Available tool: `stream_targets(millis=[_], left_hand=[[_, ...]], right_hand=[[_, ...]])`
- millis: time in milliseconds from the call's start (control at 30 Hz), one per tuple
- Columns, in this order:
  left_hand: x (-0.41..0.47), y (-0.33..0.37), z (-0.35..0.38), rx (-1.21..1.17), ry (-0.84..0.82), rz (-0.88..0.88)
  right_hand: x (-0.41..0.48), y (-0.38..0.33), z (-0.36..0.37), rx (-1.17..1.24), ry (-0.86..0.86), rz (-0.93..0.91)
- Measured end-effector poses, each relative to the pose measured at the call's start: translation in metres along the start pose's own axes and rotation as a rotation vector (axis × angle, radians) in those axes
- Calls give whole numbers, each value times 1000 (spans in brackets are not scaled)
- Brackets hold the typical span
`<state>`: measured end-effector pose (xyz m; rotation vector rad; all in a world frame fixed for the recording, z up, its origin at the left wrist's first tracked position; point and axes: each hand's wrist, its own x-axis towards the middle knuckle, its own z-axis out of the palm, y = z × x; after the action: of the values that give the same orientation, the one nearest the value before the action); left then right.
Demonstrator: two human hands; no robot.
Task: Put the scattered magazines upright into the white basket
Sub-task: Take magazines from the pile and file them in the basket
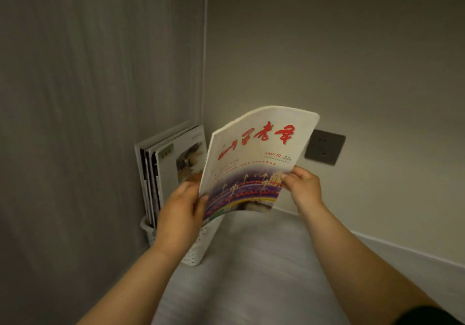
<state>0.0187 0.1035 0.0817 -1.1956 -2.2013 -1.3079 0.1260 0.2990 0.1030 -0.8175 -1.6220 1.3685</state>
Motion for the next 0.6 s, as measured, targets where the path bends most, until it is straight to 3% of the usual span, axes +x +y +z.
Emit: stream_targets(millis=[333,600], left_hand=[[-6,-58,-18,-43,79,-204],[-20,-90,6,58,-30,-304]], right_hand=[[32,-2,94,-93,-141,-124],[49,30,128,-266,-252,-56]])
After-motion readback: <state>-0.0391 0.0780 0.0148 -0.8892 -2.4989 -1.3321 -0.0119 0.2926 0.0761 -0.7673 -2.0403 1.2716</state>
